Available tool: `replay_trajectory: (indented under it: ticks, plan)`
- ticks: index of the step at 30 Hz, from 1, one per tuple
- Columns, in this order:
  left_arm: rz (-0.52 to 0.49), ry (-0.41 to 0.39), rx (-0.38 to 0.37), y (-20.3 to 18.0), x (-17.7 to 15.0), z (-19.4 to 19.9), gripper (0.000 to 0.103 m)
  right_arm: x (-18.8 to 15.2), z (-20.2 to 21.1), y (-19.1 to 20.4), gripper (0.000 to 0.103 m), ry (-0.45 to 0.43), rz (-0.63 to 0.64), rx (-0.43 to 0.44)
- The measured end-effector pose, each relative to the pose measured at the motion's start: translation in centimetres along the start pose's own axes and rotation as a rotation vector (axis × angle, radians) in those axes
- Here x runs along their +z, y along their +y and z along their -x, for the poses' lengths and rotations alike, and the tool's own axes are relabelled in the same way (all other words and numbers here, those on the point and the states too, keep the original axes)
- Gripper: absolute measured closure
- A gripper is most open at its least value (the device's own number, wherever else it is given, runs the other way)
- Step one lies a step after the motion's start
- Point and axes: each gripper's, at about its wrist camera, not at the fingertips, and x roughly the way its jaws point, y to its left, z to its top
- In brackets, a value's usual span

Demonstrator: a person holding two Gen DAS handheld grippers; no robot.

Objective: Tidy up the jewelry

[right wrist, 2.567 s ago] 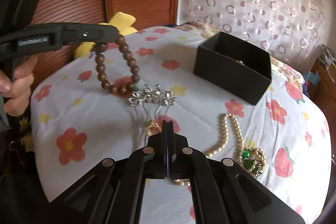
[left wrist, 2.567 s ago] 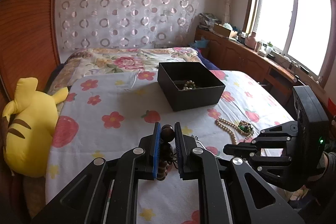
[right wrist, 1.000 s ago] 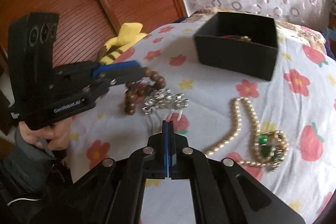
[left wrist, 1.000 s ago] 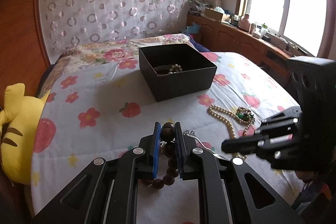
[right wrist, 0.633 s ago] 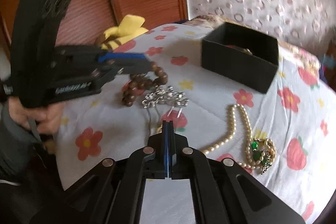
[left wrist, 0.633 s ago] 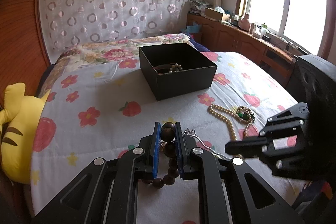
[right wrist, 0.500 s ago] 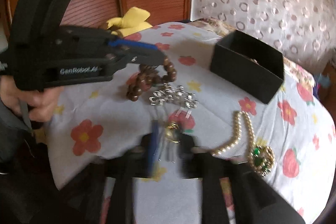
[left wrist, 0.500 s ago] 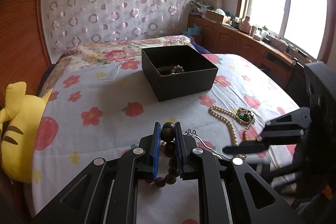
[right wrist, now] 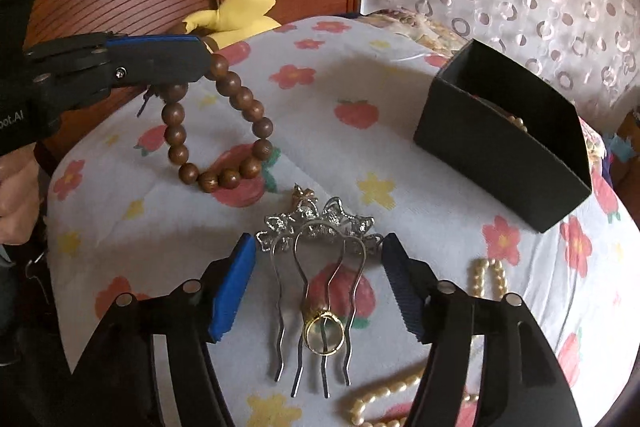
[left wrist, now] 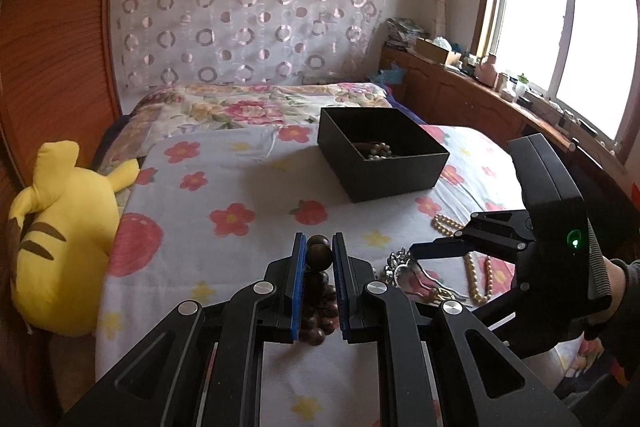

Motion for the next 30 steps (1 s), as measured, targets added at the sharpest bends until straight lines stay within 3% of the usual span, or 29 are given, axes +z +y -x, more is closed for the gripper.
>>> replay_trajectory:
  ticks: [8, 14, 16, 20, 30]
  plan:
    - [-0.002, 0.005, -0.004, 0.0, -0.2, 0.0, 0.091, -0.8, 1.6, -0.2, 0.044, -0.1, -0.012, 0.006]
    - [-0.002, 0.006, -0.003, -0.1, -0.2, -0.2, 0.091, -1.0, 6.6, -2.1, 0.044, -0.338, -0.098, 0.039]
    - [-0.003, 0.008, -0.003, -0.1, -0.2, -0.2, 0.091, -0.9, 7.8, -2.7, 0.044, -0.382, -0.125, 0.059]
    - [-0.003, 0.013, -0.002, -0.3, -0.3, -0.5, 0.091, -0.6, 8.4, -3.4, 0.044, -0.384, -0.139, 0.052]
    - [-0.005, -0.001, -0.012, -0.8, 0.1, -0.8, 0.091, -0.5, 9.0, -6.2, 0.044, -0.407, -0.289, 0.201]
